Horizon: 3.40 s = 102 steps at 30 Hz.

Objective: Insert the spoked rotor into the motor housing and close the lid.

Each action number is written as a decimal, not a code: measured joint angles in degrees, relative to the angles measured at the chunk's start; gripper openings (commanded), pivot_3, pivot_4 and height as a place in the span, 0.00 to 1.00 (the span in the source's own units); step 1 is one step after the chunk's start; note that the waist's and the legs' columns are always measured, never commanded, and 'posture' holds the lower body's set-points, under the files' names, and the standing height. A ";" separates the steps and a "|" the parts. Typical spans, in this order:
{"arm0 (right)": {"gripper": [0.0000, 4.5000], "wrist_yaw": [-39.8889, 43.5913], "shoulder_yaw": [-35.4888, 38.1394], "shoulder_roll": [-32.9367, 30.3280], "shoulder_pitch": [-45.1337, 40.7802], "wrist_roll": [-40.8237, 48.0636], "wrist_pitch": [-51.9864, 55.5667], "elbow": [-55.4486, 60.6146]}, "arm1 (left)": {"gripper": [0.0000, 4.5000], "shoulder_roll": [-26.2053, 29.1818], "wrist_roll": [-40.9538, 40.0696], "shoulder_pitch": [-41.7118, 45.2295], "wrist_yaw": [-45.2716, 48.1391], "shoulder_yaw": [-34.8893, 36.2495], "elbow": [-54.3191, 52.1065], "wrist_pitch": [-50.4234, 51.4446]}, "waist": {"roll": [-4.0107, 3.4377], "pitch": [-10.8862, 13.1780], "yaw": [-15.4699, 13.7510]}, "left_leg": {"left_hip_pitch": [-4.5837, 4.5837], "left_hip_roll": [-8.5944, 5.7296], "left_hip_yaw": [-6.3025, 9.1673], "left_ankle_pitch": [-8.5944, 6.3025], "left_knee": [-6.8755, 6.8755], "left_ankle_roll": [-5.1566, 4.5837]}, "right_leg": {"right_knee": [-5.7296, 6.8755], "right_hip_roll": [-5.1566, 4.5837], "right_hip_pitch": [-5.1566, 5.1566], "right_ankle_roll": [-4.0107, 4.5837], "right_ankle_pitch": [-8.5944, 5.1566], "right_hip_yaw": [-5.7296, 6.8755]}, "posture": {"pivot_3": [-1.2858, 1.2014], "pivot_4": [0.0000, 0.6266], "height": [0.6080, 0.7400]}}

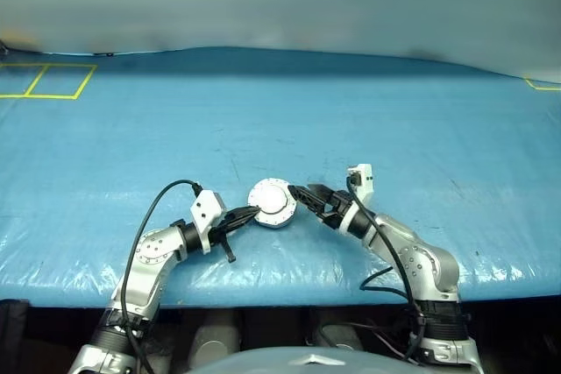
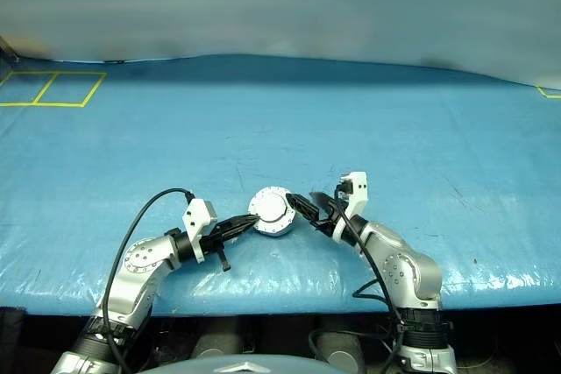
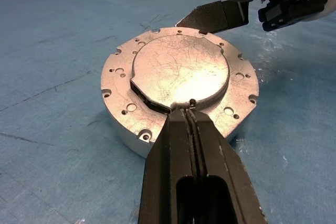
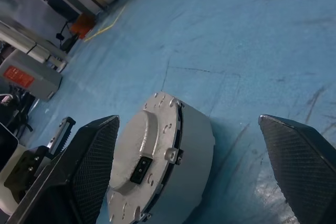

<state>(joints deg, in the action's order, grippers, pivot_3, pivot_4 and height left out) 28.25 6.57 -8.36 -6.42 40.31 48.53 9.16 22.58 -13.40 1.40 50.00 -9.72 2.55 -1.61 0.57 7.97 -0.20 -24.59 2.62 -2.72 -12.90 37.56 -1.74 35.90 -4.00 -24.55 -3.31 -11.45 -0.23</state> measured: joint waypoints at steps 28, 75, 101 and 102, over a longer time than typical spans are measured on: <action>0.24 -6.00 7.74 6.93 0.56 15.52 9.50 -6.85 | 0.00 -0.52 1.13 0.52 0.04 -0.32 4.34 -5.44 | -0.22 -0.02 0.16 | -0.01 -0.01 0.03 0.00 -0.01 0.00 | 0.00 -0.04 0.01 -0.02 -0.01 0.04 | 0.52 0.24 1.00; 0.24 -25.29 16.65 13.91 -6.11 40.91 3.90 -5.55 | 0.95 -18.41 -44.11 -1.06 -15.30 19.30 -7.57 37.18 | -0.23 0.35 2.00 | -0.55 -0.05 0.20 0.01 0.04 -0.03 | 0.03 0.63 -0.08 -0.11 0.06 -0.14 | 0.52 0.24 1.00; 0.24 -23.57 5.22 10.07 -0.68 44.12 4.54 -1.15 | 0.99 -21.96 -53.55 4.78 -19.73 22.56 -7.37 43.22 | -0.21 0.35 2.14 | -0.55 -0.08 0.20 0.01 0.22 -0.03 | 0.03 0.69 0.00 -0.04 0.20 -0.22 | 0.52 0.24 1.00; 0.24 -23.26 4.91 9.87 -0.30 43.92 4.55 -0.59 | 0.99 -22.00 -52.87 4.94 -19.47 22.55 -7.34 43.10 | -0.21 0.35 2.12 | -0.55 -0.08 0.19 0.01 0.22 -0.03 | 0.03 0.69 0.00 -0.04 0.20 -0.22 | 0.52 0.24 1.00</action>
<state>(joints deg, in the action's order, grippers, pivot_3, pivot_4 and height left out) 4.99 11.48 1.52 -6.71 84.22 53.08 8.57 0.57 -66.27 6.33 30.53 12.82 -4.79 41.49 0.36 8.32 1.92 -25.15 2.54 -2.53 -12.89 37.78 -1.77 35.93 -3.31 -24.55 -3.35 -11.25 -0.44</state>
